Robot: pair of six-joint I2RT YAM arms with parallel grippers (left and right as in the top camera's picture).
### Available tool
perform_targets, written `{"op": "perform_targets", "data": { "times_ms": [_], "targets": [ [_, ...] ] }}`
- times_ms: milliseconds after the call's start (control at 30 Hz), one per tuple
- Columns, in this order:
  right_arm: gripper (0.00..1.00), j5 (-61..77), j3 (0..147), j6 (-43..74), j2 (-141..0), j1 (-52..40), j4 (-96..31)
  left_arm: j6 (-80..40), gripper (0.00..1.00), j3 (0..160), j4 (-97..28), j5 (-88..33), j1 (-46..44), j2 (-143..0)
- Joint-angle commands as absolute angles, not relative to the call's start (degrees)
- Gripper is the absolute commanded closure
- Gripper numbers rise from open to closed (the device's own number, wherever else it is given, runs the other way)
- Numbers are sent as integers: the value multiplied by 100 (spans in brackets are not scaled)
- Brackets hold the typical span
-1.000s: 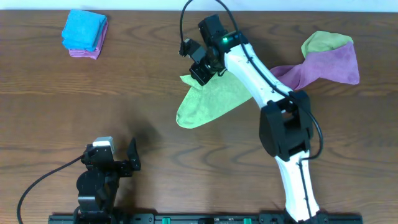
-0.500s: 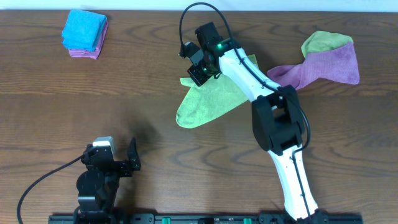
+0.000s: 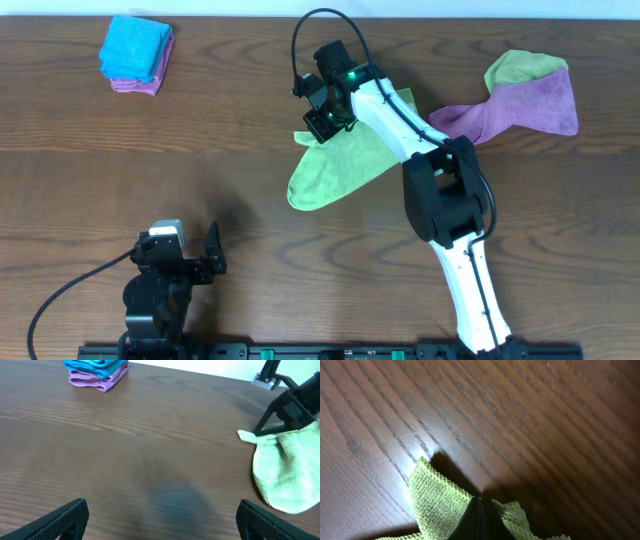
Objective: Fold the cloth
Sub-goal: 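Drag the green cloth across the table with the right gripper, spreading it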
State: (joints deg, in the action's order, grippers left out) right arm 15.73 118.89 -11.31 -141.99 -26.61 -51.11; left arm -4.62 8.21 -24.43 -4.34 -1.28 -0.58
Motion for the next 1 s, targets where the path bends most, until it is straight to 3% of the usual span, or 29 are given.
{"op": "perform_targets", "data": {
  "times_ms": [0, 467, 967],
  "targets": [
    [99, 1481, 11931, -965, -13898, -2696, -5155, -425, 5, 714, -2471, -451, -115, -25],
    [99, 1562, 11915, -1317, -13386, -2779, -5660, -425, 5, 714, -2471, -451, -115, -25],
    [99, 1586, 11902, -1444, -14064, -2810, -5745, -425, 5, 714, -2471, -449, -115, -25]
  ]
}}
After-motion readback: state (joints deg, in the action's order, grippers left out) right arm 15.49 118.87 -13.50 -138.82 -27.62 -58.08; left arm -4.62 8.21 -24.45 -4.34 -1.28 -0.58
